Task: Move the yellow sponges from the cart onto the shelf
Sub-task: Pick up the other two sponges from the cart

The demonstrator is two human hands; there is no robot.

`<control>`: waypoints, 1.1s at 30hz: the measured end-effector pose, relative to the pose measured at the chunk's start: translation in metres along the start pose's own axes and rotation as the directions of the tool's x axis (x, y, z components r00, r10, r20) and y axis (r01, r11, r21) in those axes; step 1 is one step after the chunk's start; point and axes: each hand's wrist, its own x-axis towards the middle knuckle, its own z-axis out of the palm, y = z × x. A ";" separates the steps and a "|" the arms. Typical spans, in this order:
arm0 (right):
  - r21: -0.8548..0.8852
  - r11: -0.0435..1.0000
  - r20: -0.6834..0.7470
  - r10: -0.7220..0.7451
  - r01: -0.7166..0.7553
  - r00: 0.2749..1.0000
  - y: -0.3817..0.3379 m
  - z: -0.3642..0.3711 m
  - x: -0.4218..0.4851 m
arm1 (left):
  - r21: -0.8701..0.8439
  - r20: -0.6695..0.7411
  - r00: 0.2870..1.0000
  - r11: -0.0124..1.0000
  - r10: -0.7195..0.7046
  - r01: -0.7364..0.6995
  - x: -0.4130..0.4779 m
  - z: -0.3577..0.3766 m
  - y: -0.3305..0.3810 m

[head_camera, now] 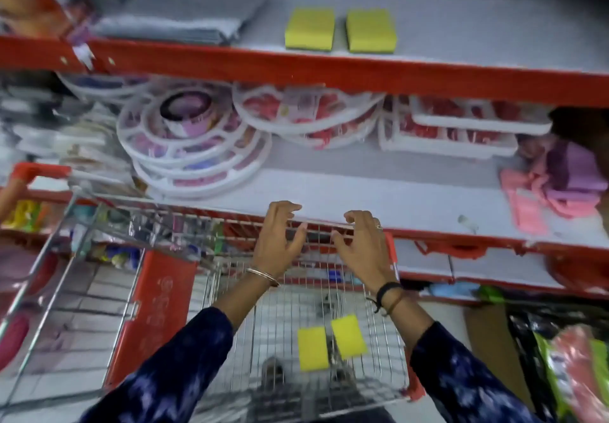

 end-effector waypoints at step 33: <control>-0.493 0.797 0.472 0.583 -0.350 0.661 0.176 0.204 -0.076 | 0.533 0.372 0.398 0.544 -0.839 0.648 -0.187 0.202 -0.132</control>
